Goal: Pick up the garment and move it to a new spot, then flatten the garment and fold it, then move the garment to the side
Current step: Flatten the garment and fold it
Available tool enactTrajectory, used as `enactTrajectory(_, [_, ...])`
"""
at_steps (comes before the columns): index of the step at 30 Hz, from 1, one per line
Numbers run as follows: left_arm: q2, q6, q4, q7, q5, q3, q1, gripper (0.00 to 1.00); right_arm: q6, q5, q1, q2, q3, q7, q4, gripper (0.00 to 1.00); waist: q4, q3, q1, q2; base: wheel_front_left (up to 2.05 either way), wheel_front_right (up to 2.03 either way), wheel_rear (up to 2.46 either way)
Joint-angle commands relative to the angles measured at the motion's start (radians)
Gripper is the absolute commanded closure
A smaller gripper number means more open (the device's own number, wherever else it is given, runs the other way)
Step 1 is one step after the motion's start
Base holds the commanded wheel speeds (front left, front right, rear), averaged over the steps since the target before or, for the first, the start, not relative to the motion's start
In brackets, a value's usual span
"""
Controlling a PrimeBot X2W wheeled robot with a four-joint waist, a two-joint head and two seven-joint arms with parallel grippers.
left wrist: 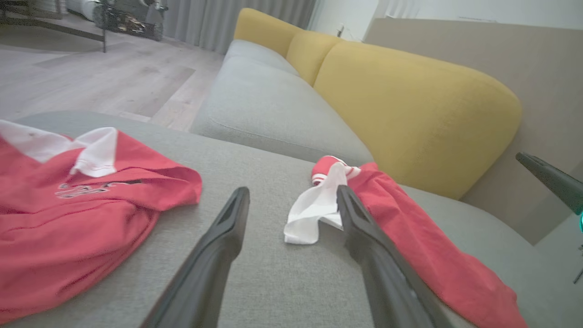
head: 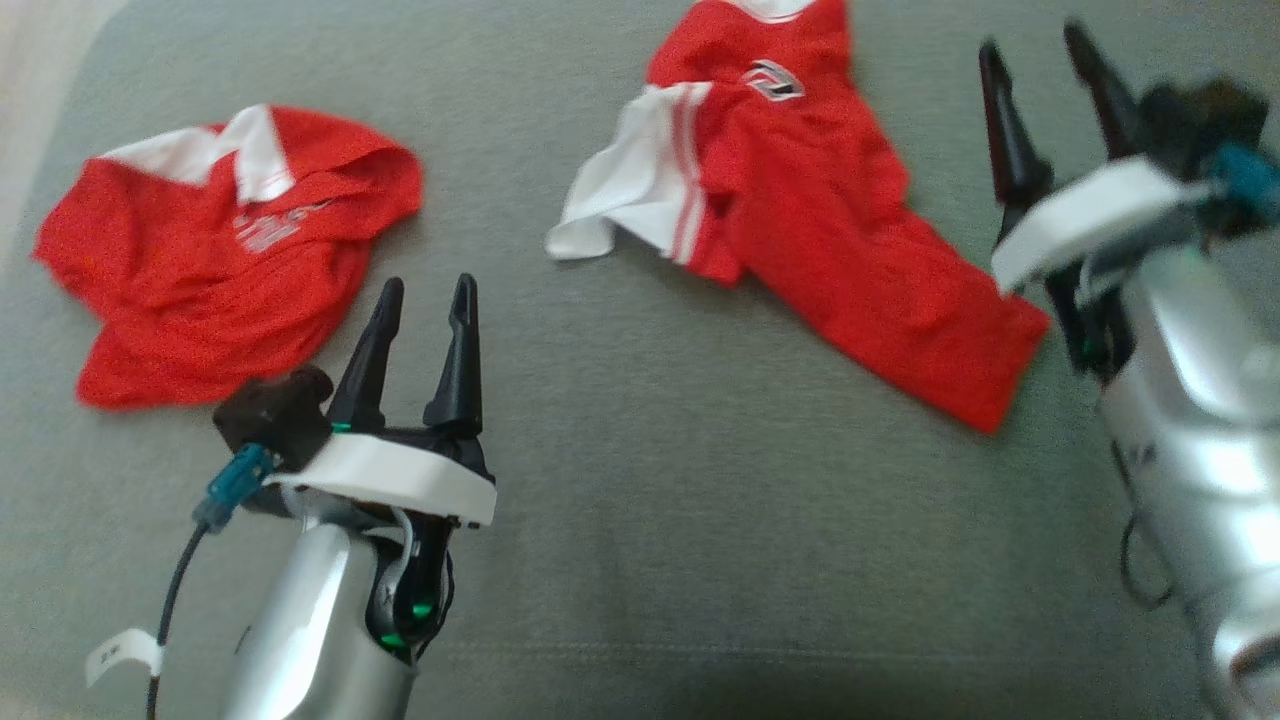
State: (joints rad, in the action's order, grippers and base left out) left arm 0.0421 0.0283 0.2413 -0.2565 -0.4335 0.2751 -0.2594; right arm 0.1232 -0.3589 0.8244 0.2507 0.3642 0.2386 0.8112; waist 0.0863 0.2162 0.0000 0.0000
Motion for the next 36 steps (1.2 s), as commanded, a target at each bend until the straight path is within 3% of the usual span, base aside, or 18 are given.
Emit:
enactTrajectory(1, [0.008, 0.008, -0.017, -0.005, 0.016, -0.036, -0.028, 0.0, 0.008, 0.01, -0.042, -0.024, -0.015, 0.011, -0.057, 0.0, -0.061, -0.021, 0.0, 0.0, 0.0, 0.0, 0.0])
enactTrajectory(11, [0.011, 0.023, 0.106, -0.005, 0.094, -0.062, -0.056, 0.0, 0.008, 0.129, -0.355, -0.137, -0.225, -0.043, -0.356, 0.0, -0.18, 0.001, 0.0, 0.0, 0.0, 0.0, 0.0])
enactTrajectory(19, [0.063, -0.005, 0.332, 0.024, 0.16, -0.061, -0.198, 0.0, 0.008, 0.184, -0.429, -0.183, -0.26, -0.123, -0.561, 0.0, -0.23, 0.052, 0.0, 0.0, 0.0, 0.0, 0.0])
enactTrajectory(23, [0.09, -0.016, 0.438, 0.043, 0.164, -0.072, -0.282, 0.0, 0.008, 0.193, -0.447, -0.192, -0.257, -0.141, -0.615, 0.0, -0.251, 0.076, 0.0, 0.0, 0.0, 0.0, 0.0])
enactTrajectory(36, [0.11, 0.013, 0.64, 0.061, 0.153, -0.061, -0.418, 0.0, 0.008, 0.206, -0.457, -0.2, -0.262, -0.151, -0.667, 0.0, -0.288, 0.113, 0.0, 0.0, 0.0, 0.0, 0.0])
